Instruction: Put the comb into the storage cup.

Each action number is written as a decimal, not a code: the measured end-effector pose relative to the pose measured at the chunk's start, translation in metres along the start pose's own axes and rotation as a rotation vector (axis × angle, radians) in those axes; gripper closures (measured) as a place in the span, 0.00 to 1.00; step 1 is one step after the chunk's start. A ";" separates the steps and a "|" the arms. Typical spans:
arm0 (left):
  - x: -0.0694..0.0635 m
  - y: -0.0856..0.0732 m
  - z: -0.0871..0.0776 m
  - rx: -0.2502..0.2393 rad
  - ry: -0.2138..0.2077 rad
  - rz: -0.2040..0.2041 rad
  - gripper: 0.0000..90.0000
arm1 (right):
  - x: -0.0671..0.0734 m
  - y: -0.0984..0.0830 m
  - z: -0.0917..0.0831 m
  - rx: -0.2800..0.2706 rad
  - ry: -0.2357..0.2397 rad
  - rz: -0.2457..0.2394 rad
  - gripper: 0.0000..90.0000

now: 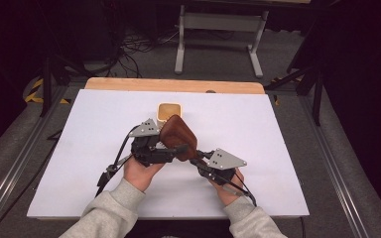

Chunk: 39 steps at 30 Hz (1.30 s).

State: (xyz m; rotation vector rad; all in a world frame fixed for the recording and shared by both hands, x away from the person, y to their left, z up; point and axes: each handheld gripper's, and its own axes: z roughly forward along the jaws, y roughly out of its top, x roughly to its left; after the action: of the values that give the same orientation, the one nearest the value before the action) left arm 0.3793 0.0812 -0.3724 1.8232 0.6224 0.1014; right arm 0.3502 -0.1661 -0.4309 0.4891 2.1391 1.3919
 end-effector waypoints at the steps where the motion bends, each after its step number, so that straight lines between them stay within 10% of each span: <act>1: 0.000 0.000 0.000 0.001 -0.002 0.004 0.51 | 0.000 0.000 0.000 0.002 -0.002 -0.005 0.80; 27: -0.008 0.007 -0.006 0.016 -0.045 0.051 0.65 | 0.000 0.002 -0.003 -0.033 0.019 -0.034 0.77; 39: -0.007 0.023 -0.019 0.008 -0.031 0.056 0.64 | -0.004 0.009 -0.010 -0.095 0.030 -0.009 0.31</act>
State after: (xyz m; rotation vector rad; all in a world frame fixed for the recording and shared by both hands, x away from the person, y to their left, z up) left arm 0.3743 0.0893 -0.3435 1.8466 0.5509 0.1075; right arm 0.3475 -0.1723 -0.4178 0.4234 2.0852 1.4964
